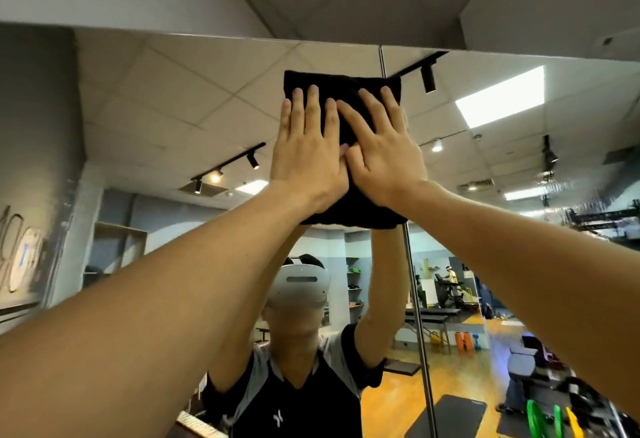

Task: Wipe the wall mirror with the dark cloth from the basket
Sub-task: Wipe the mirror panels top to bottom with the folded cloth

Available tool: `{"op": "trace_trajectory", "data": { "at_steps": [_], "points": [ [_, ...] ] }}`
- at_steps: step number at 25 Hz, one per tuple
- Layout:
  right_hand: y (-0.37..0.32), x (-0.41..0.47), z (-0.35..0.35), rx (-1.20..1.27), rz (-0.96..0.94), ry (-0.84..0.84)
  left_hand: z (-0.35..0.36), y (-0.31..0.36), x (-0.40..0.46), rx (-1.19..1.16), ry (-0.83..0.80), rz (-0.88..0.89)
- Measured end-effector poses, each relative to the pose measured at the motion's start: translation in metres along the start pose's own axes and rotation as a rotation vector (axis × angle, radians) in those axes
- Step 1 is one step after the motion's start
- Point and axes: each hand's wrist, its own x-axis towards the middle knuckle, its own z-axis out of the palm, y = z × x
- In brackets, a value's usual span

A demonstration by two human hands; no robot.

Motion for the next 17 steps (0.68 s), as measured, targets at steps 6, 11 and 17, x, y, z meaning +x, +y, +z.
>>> {"op": "trace_trajectory", "data": {
  "at_steps": [6, 11, 17],
  "points": [
    [-0.012, 0.000, 0.009, -0.023, 0.017, 0.020, -0.003, -0.008, -0.008, 0.028, -0.018, -0.008],
    [-0.036, 0.002, 0.017, 0.011, 0.017, 0.067, -0.002, -0.033, -0.016, 0.023, -0.019, 0.015],
    [-0.091, 0.010, 0.030, 0.032, 0.048, 0.081, -0.009, -0.085, -0.029, 0.044, -0.025, 0.040]
  ]
}}
